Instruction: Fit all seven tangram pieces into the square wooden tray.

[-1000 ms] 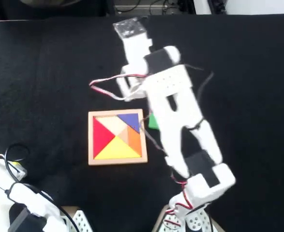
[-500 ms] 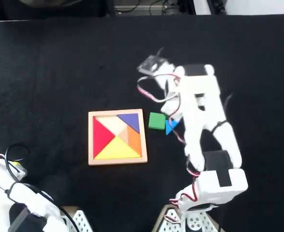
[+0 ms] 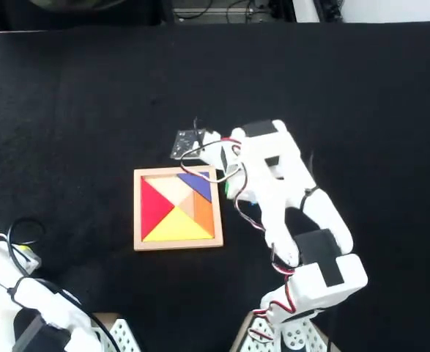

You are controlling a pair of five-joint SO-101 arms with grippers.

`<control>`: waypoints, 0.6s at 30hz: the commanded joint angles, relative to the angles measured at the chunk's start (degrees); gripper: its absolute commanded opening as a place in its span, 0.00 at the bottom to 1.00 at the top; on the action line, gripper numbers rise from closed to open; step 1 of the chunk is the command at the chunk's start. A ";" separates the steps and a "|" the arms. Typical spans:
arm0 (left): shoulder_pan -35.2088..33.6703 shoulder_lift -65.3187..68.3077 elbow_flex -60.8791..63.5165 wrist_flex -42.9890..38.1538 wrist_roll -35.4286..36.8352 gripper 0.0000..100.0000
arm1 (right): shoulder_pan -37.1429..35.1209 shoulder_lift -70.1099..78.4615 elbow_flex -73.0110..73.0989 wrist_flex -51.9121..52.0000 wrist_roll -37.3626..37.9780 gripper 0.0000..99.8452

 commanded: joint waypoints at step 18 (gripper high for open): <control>0.75 -1.05 -0.31 -0.62 0.09 0.20 | -0.53 18.24 -14.46 2.90 1.23 0.25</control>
